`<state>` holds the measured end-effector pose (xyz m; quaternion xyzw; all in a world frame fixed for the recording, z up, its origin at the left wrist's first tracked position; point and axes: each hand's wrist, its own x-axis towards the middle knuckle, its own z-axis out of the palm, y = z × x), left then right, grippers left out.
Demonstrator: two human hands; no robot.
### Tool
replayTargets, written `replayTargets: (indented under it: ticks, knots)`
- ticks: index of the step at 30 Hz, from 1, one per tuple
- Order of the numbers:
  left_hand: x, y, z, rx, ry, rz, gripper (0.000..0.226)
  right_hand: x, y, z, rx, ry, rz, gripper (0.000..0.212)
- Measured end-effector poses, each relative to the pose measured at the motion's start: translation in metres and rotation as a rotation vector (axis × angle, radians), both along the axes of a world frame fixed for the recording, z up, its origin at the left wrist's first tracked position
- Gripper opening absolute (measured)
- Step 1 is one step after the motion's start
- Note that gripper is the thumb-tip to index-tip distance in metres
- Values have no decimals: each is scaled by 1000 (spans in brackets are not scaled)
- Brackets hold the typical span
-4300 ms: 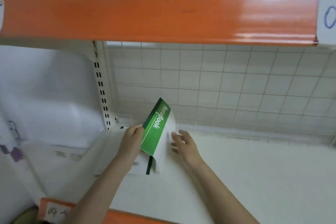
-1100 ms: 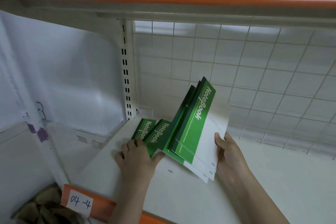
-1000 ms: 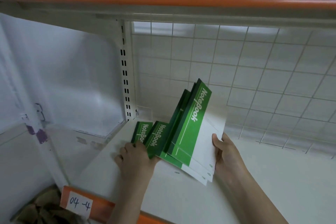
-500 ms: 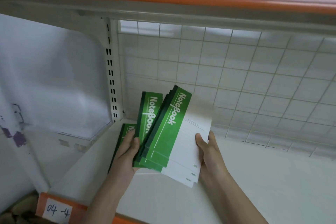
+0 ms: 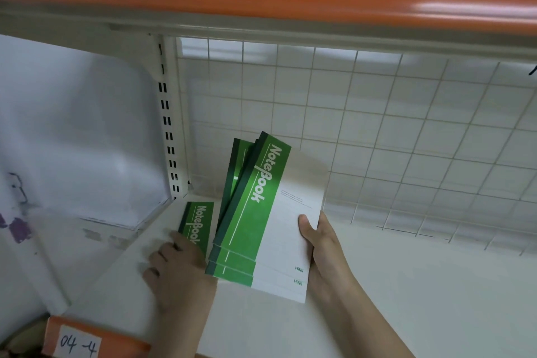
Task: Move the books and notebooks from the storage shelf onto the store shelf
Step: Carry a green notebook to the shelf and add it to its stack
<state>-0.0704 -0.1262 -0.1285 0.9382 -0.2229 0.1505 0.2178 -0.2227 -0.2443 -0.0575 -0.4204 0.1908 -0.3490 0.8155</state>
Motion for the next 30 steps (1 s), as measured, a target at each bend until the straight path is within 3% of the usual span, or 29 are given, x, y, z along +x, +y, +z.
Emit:
replayTargets:
  ticks: [2,4,6,9,12,16,21,24,30]
  knots:
    - [3,4,14,22,134,10,60,0,-1,-1,-6,2,-1,29]
    - [3,8,23,-69,312,-73,39,0,-1,-2,-20,-3,1,30]
    - [2,11,28,-390,412,-270,16,0,-1,-3,-61,-1,-12,30]
    - [-4,11,37,-847,560,-506,4,3,1,-7,-197,22,-130,31]
    - [-15,16,50,-1036,611,-646,22,6,0,-11,-312,22,-231,33]
    - [-27,17,53,-882,684,-809,47,7,6,-11,-396,23,-100,40]
    - [-25,12,49,-814,599,-805,37,1,5,-8,-574,-9,-176,40]
    - [-20,9,45,-791,561,-787,55,1,2,-11,-590,6,-224,39]
    - [-27,2,40,-802,593,-824,58,2,0,-16,-606,16,-237,35]
